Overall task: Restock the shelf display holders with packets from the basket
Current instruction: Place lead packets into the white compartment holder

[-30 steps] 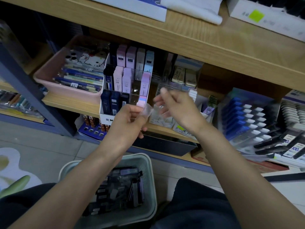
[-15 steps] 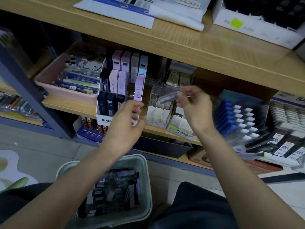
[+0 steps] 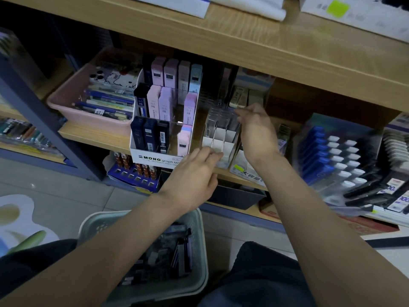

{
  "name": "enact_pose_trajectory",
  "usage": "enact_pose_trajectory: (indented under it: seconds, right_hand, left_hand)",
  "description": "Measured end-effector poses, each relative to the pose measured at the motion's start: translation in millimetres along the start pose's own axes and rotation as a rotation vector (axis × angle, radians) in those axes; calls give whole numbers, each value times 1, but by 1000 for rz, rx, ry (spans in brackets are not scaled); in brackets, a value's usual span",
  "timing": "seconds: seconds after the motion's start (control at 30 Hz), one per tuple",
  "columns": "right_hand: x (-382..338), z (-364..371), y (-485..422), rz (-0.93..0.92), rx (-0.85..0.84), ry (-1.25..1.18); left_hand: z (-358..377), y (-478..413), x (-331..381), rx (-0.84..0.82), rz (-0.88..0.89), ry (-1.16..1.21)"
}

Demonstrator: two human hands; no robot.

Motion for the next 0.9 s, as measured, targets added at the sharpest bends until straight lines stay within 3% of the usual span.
enact_pose_trajectory:
  seconds: [0.1, 0.47, 0.67, 0.8, 0.9]
  right_hand:
    - [-5, 5, -4, 30, -100, 83]
    - [-4, 7, -4, -53, -20, 257]
    - [0, 2, 17, -207, -17, 393]
    - [-21, -7, 42, -399, 130, 290]
    - [-46, -4, 72, -539, 85, 187]
  left_hand:
    - [2, 2, -1, 13, 10, 7]
    - [3, 1, -3, 23, 30, 27]
    - [-4, 8, 2, 52, 49, 4]
    - [-15, 46, -8, 113, 56, 67]
    - [-11, 90, -33, 120, -41, 122]
Point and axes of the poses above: each hand's wrist, its own y-axis away from the middle knuckle, its own z-axis out of the palm, x = y × z, the point moved 3 cm from there along -y, towards the middle knuckle, and after that the axes turned 4 degrees about x, right-handed, at the moved point
